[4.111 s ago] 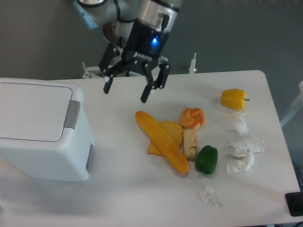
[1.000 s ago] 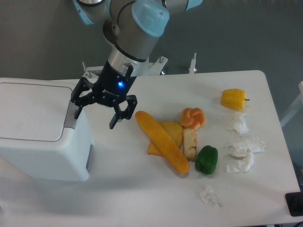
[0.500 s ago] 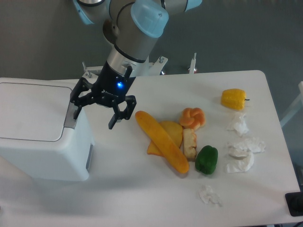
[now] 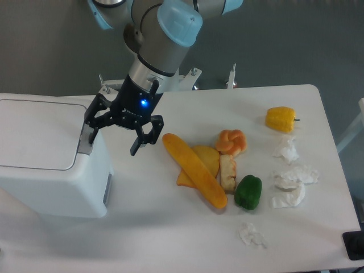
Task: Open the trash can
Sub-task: 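Press the grey button with the gripper until the lid opens, then lift the gripper up and away from the opened trash can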
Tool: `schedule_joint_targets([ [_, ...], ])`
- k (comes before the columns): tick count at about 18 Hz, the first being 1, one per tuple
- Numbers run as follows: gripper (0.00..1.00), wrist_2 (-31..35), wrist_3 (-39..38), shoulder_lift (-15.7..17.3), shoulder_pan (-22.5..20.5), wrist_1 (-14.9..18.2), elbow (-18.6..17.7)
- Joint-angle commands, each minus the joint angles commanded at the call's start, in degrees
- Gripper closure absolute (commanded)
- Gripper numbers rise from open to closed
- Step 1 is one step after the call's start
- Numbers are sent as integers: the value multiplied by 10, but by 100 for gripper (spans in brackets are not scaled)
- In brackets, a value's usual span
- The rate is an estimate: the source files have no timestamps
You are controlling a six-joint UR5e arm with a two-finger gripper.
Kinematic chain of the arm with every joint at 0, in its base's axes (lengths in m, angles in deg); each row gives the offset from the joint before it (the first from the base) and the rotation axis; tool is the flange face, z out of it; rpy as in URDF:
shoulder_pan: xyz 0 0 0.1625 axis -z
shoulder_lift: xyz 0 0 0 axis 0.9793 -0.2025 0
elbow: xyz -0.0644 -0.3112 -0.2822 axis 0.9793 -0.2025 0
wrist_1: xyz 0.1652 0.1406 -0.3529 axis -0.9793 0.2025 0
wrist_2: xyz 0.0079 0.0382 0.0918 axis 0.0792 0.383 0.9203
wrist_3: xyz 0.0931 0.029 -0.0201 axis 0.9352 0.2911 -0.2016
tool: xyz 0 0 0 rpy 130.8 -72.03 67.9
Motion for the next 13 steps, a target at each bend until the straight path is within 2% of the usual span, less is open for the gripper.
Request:
schedule_joint_targets([
  [8, 0, -1, 1, -1, 0, -2, 13],
  [13, 0, -1, 4, -1, -5, -2, 50],
])
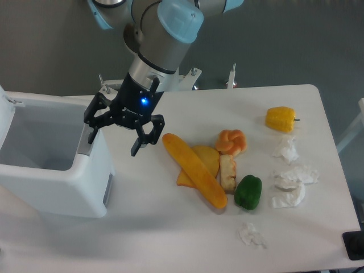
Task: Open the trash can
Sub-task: 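Lift the gripper up and away from the opened trash can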
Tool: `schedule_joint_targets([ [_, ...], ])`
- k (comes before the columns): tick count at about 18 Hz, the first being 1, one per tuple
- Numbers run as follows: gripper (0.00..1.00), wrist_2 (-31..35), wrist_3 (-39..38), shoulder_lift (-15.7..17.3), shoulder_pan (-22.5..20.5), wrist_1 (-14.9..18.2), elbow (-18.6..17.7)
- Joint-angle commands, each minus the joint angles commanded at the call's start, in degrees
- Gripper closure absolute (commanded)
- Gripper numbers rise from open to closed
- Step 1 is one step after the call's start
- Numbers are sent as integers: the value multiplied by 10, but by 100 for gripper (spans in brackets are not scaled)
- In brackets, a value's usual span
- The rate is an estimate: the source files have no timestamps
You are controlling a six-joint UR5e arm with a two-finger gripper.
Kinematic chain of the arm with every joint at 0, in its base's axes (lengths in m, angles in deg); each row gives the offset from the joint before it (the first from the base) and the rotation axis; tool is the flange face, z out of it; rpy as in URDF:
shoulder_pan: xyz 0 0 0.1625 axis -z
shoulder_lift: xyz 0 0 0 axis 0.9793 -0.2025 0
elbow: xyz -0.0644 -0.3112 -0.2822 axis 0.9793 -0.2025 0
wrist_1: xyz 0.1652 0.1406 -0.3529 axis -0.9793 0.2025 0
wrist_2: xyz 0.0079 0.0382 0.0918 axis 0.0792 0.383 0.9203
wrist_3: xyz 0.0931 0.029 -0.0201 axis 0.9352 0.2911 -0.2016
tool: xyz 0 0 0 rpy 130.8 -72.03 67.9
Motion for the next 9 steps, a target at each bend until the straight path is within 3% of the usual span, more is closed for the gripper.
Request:
schedule_joint_targets([
  [9, 0, 5, 0, 7, -14, -2, 33],
])
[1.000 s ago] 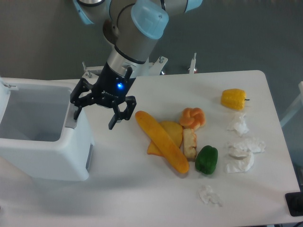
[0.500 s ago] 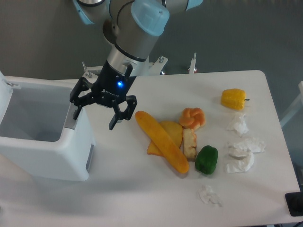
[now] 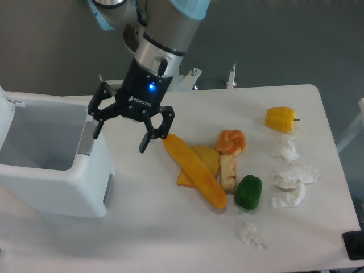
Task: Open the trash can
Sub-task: 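Lift the gripper up and away from the opened trash can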
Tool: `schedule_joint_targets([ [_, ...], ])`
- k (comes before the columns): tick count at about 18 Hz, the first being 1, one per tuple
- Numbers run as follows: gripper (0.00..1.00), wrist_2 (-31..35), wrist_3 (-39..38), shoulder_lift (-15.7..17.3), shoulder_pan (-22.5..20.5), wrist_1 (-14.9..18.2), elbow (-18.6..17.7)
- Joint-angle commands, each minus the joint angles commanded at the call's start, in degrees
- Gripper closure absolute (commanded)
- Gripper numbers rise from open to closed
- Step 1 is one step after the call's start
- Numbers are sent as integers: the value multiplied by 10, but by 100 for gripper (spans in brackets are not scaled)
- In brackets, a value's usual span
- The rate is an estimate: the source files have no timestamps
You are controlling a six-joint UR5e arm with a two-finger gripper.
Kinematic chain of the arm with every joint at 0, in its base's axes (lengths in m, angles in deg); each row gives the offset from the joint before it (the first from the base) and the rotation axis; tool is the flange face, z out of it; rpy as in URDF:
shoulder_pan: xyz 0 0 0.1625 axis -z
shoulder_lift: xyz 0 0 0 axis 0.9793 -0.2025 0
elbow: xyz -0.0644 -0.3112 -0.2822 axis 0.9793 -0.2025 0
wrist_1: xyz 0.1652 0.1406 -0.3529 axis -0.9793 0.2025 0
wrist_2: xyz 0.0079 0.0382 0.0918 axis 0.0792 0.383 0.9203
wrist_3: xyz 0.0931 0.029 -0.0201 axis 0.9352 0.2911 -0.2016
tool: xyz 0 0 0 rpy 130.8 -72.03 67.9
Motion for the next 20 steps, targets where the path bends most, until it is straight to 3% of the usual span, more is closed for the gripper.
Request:
schedule_joint_targets([
  [3, 0, 32, 45, 7, 1, -13, -1],
  [14, 0, 155, 250, 43, 0, -11, -6],
  [20, 0, 270, 289, 49, 2, -10, -8],
])
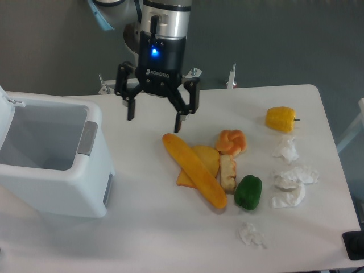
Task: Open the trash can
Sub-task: 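Lift the gripper up and away from the opened trash can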
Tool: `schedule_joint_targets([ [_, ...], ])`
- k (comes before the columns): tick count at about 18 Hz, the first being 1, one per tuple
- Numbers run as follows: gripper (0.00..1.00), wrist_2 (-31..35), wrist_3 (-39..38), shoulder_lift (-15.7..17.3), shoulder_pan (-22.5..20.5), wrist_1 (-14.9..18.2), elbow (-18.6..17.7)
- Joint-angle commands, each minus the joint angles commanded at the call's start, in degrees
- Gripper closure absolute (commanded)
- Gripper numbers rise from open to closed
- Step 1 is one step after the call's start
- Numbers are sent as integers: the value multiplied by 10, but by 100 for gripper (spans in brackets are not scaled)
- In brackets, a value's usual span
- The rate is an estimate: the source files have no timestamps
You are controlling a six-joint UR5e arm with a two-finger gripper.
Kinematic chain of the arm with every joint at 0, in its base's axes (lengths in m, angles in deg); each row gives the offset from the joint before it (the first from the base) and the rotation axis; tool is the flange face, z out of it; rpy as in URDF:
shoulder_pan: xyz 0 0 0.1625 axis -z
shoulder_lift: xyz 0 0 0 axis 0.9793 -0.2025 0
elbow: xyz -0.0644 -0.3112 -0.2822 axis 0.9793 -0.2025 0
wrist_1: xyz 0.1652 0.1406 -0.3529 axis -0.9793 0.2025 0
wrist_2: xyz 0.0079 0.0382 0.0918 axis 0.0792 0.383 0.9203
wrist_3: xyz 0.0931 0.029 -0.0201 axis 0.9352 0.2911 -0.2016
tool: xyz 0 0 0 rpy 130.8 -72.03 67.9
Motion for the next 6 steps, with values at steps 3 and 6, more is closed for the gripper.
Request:
schedule_joint_targets([
  [3, 0, 16, 0, 1, -1, 1, -2],
  [6, 0, 23, 0, 1, -1, -1, -2],
])
